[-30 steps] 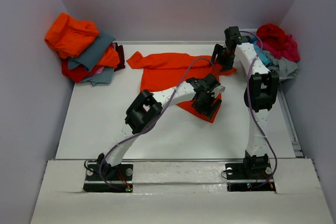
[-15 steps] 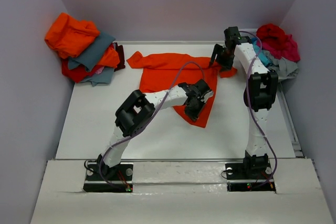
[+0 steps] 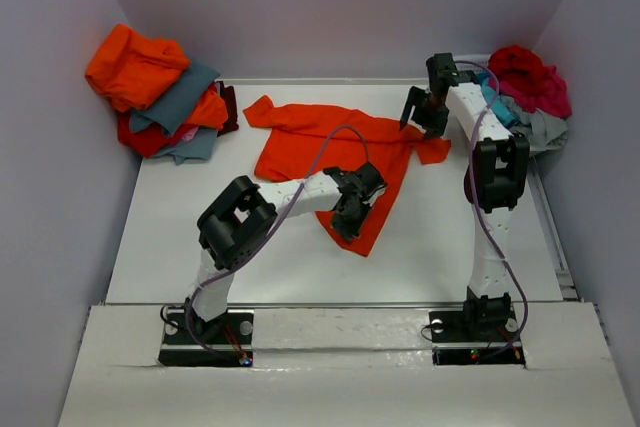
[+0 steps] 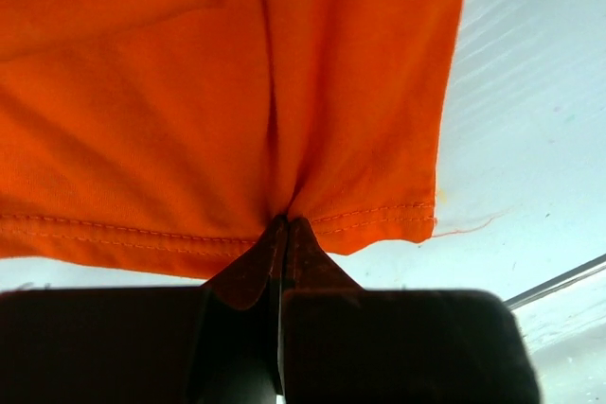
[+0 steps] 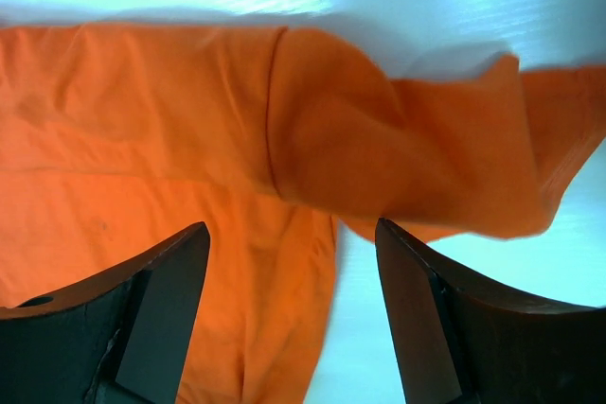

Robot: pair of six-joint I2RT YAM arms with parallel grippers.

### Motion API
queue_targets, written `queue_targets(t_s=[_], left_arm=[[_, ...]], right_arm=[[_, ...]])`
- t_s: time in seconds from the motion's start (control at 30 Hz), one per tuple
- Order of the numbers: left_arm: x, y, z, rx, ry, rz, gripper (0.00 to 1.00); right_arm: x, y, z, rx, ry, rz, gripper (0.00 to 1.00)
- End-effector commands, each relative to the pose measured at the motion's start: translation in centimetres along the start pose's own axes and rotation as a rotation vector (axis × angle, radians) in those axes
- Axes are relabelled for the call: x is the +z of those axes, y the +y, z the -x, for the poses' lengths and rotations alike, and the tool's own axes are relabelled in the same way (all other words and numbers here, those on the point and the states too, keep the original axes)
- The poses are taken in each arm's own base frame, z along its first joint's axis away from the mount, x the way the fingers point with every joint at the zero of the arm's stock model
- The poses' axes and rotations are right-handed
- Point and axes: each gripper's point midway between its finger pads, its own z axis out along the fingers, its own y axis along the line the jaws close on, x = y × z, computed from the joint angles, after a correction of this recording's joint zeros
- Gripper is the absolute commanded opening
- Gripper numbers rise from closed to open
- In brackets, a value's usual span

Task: Fold and stack the t-shirts
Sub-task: Flatten the tshirt out

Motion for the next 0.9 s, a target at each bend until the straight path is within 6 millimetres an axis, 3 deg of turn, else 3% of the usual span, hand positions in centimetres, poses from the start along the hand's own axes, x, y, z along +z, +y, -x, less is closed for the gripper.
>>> queue_targets(t_s=[0.0, 0.07, 0.1, 0.17, 0.2, 0.27, 0.3, 0.4, 0.6, 0.67, 0.87], left_arm=[[-0.7, 3.5, -6.7, -0.065, 0.137, 0.143, 0.06], [-1.7, 3.7, -7.7, -0.093, 0.122, 0.140, 0.06], [-1.6, 4.2, -9.4, -0.120, 0.148, 0.154, 0.06], [-2.5, 4.4, -10.4, -0.165, 0.132, 0.155, 0.06], [-2.4, 5.0, -12.1, -0.186, 0.161, 0.169, 0.06], [-3.4, 5.0, -13.2, -0.221, 0.145, 0.153, 0.06], [-3.3, 5.4, -14.6, -0.241, 0.165, 0.164, 0.06], [-4.3, 6.1, -15.8, -0.285, 0.152, 0.193, 0.06], [-5.8, 7.5, -18.8, -0.356, 0.178, 0.261, 0.06], [-6.1, 6.9, -19.0, -0.394, 0.170, 0.229, 0.06], [-6.0, 6.9, -19.2, -0.409, 0.187, 0.236, 0.06]], right_arm=[[-2.1, 0.3, 0.9, -0.028, -0.059, -0.004, 0.77], [-2.0, 0.3, 0.8, -0.028, -0.055, -0.003, 0.77], [-2.0, 0.3, 0.8, -0.028, -0.053, 0.001, 0.76], [-1.8, 0.6, 0.5, -0.027, -0.039, 0.022, 0.76], [-1.8, 0.9, 0.5, -0.028, -0.038, 0.035, 0.76], [-1.9, 1.5, 0.4, -0.033, -0.029, 0.070, 0.77], [-1.9, 1.8, 0.4, -0.035, -0.027, 0.084, 0.76], [-1.8, 3.1, 0.3, -0.045, -0.003, 0.156, 0.76], [-0.8, 7.7, -2.1, -0.130, 0.067, 0.279, 0.76], [-0.4, 8.6, -2.7, -0.145, 0.085, 0.298, 0.76], [0.1, 14.6, -7.3, -0.254, 0.158, 0.402, 0.76]])
